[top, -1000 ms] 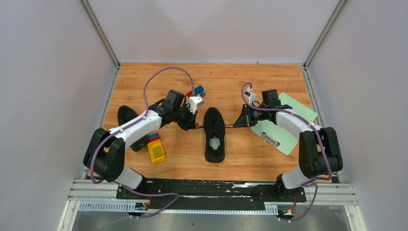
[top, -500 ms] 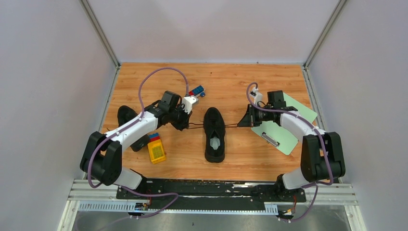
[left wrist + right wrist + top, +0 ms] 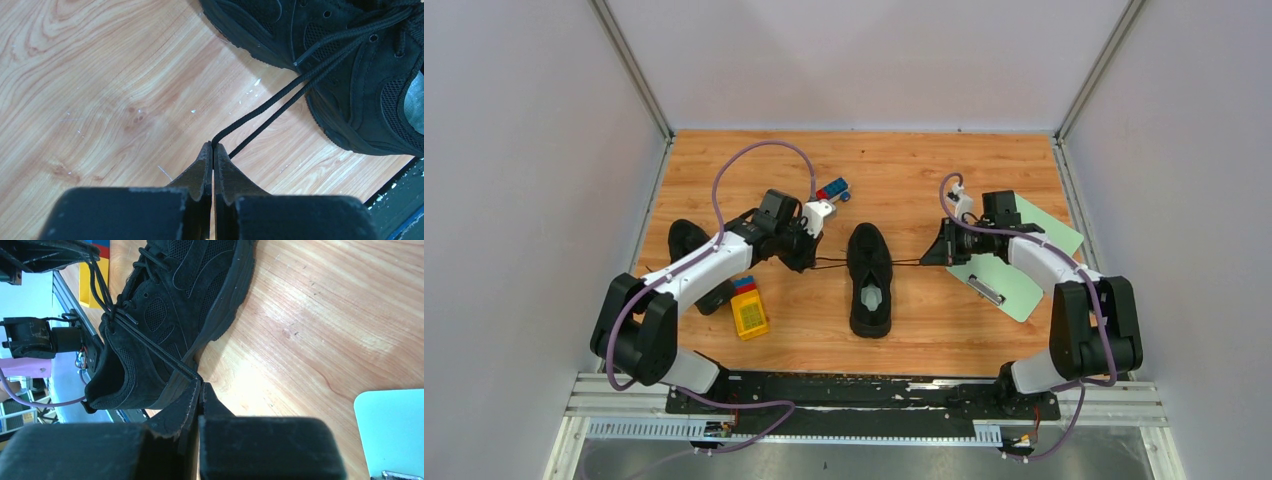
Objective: Tie the shoes
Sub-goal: Tie the shoelace on the shoe.
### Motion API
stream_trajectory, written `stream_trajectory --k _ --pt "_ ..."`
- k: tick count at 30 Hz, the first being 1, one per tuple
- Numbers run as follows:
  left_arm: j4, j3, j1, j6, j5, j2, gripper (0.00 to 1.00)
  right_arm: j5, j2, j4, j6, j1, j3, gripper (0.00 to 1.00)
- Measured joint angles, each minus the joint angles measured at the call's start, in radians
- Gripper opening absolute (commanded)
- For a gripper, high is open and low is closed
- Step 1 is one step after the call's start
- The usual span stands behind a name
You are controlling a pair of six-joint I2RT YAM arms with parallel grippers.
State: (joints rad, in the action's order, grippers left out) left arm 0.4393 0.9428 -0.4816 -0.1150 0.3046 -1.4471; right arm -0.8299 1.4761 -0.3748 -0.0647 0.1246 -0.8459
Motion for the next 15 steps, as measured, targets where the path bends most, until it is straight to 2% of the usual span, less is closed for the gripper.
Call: stream_trajectory --k 12,13,14,15 --pt "0.045 -0.074 0.033 0.0 -0.011 0.023 0.0 0.028 -0.001 0.002 -0.023 -0.052 0.012 0.0" --pt "0.045 -0.074 0.033 0.0 -0.006 0.026 0.01 0.027 -0.001 0.003 -0.023 -0.052 0.014 0.0" --pt "0.045 -0.074 0.033 0.0 0.003 0.028 0.12 0.026 -0.001 0.004 -0.024 -0.052 0.015 0.0" --pt "0.043 -0.074 0.033 0.001 0.014 0.03 0.17 0.02 -0.001 0.006 -0.024 -0.051 0.015 0.03"
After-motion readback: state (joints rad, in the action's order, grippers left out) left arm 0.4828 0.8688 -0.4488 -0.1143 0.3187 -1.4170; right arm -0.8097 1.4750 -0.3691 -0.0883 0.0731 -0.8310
